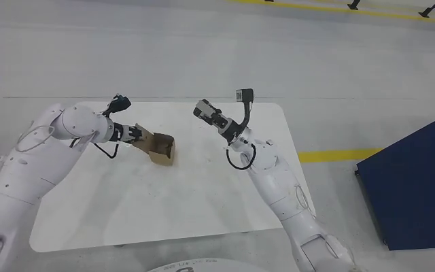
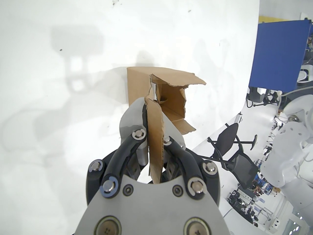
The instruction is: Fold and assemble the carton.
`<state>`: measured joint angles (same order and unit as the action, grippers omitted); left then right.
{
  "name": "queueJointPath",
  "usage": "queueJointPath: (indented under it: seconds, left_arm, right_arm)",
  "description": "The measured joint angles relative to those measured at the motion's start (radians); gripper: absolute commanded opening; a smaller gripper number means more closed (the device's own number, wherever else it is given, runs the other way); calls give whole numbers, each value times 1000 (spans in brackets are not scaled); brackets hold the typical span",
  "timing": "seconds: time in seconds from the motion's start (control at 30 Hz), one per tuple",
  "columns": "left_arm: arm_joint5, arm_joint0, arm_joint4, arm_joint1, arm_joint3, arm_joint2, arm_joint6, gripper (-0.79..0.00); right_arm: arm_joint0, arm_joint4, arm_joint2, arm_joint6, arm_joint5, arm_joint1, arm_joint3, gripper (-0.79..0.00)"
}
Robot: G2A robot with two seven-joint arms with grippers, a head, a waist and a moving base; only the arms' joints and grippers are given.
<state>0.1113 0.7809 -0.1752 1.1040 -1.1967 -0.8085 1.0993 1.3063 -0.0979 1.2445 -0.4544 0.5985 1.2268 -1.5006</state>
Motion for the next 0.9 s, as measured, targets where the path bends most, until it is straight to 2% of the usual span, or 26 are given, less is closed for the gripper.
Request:
queueJointPath:
  seconds: [0.2,0.27,0.3,0.33,0.37,0.43,0.63,0.67,0.7,0.9]
  left_arm:
    - [-52,40,9,-17,-35,-42,15,-785]
    - [-61,50,8,-19,-43,-44,20,-785]
    - [-61,52,3,-19,-47,-41,23,-785]
    - [-59,52,-8,-18,-53,-33,28,-785]
    - [-53,50,-19,-16,-57,-24,35,-785]
    - [-28,38,-37,-9,-62,-1,51,-785]
    - [55,-11,-75,23,-60,74,58,-785]
    - [63,-17,-77,28,-58,82,57,-785]
    - [70,-22,-78,32,-56,90,55,-785]
    - [69,-39,-82,53,-36,125,44,-785]
  right_arm:
    - [2,6,-6,-6,-6,0,-4,0]
    - [4,45,-45,-76,-48,-3,-35,0]
    - [3,65,-60,-123,-70,-5,-52,-120]
    - [4,86,-74,-179,-106,-7,-72,-317]
    - [4,98,-81,-210,-140,-8,-85,-425]
    - [-3,146,-92,-249,-233,-11,-112,-514]
    - [-9,345,-146,-328,-437,-18,-170,-625]
    - [-8,379,-154,-337,-458,-20,-176,-674]
    - [-7,410,-160,-338,-478,-20,-184,-785]
    - [1,441,-168,-314,-501,-21,-210,-785]
